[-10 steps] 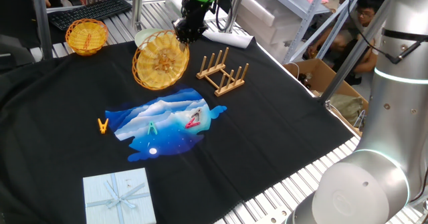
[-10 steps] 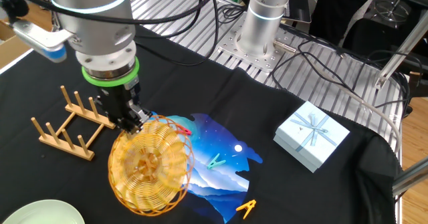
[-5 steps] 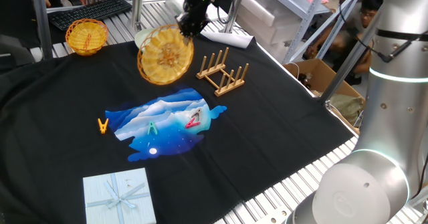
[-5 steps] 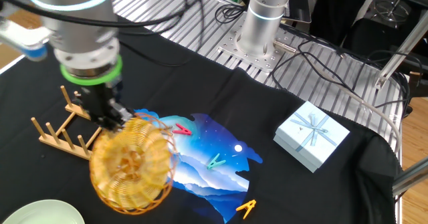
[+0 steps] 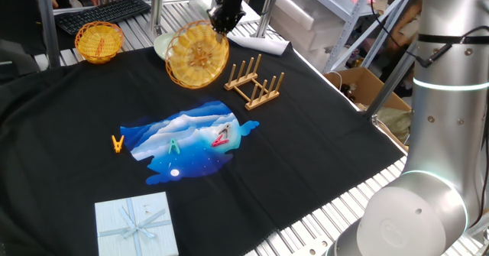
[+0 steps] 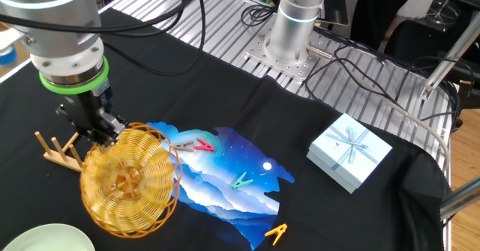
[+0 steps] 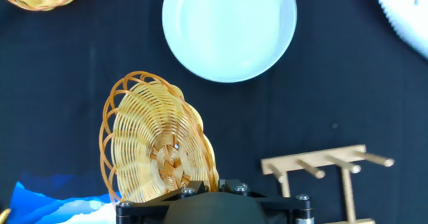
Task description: Put the dish on the dish rack
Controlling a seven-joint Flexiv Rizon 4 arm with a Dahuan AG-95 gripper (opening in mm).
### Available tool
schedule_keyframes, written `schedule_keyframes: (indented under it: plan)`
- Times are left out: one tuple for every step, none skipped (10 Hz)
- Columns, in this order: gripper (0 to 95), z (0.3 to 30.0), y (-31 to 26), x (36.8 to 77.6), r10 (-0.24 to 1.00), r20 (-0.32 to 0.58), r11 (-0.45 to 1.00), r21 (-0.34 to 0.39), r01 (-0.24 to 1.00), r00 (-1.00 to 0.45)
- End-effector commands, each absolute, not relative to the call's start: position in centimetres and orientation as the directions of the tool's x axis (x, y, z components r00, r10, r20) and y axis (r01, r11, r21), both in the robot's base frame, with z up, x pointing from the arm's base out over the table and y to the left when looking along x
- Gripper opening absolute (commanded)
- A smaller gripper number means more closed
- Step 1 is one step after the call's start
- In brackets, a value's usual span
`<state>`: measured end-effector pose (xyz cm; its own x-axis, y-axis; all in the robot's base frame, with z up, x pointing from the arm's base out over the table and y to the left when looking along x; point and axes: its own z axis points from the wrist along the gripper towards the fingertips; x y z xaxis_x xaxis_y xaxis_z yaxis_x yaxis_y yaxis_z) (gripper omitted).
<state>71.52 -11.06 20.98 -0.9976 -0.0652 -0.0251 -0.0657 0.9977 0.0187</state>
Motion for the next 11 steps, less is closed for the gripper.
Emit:
schedule_keyframes:
  plan:
    - [0.0, 20.99, -11.06, 71.75, -0.067, -0.012, 0.997, 0.025, -0.067, -0.998]
    - [0.0, 20.99, -11.06, 71.75, -0.066, -0.009, 0.997, 0.028, -0.067, -0.998]
    - [0.0, 20.99, -11.06, 71.75, -0.053, -0.018, 0.998, 0.025, -0.054, -0.998]
    - [0.0, 20.99, -11.06, 71.75, -0.041, -0.021, 0.999, 0.022, -0.041, -0.999]
    - [0.0, 20.99, -11.06, 71.75, -0.018, -0.021, 1.0, 0.012, -0.019, -1.0]
    - [0.0, 20.99, -11.06, 71.75, -0.01, -0.021, 1.0, -0.008, -0.01, -1.0]
    - [0.0, 20.99, -11.06, 71.75, 0.008, -0.035, 0.999, -0.043, 0.009, -0.999]
    - [0.0, 20.99, -11.06, 71.75, 0.029, -0.043, 0.998, -0.054, 0.031, -0.999]
    - [0.0, 20.99, -11.06, 71.75, 0.057, -0.046, 0.996, -0.064, 0.06, -0.997]
    - [0.0, 20.99, -11.06, 71.75, 0.079, -0.051, 0.994, -0.067, 0.082, -0.996]
    - [0.0, 20.99, -11.06, 71.75, 0.089, -0.055, 0.992, -0.083, 0.093, -0.995]
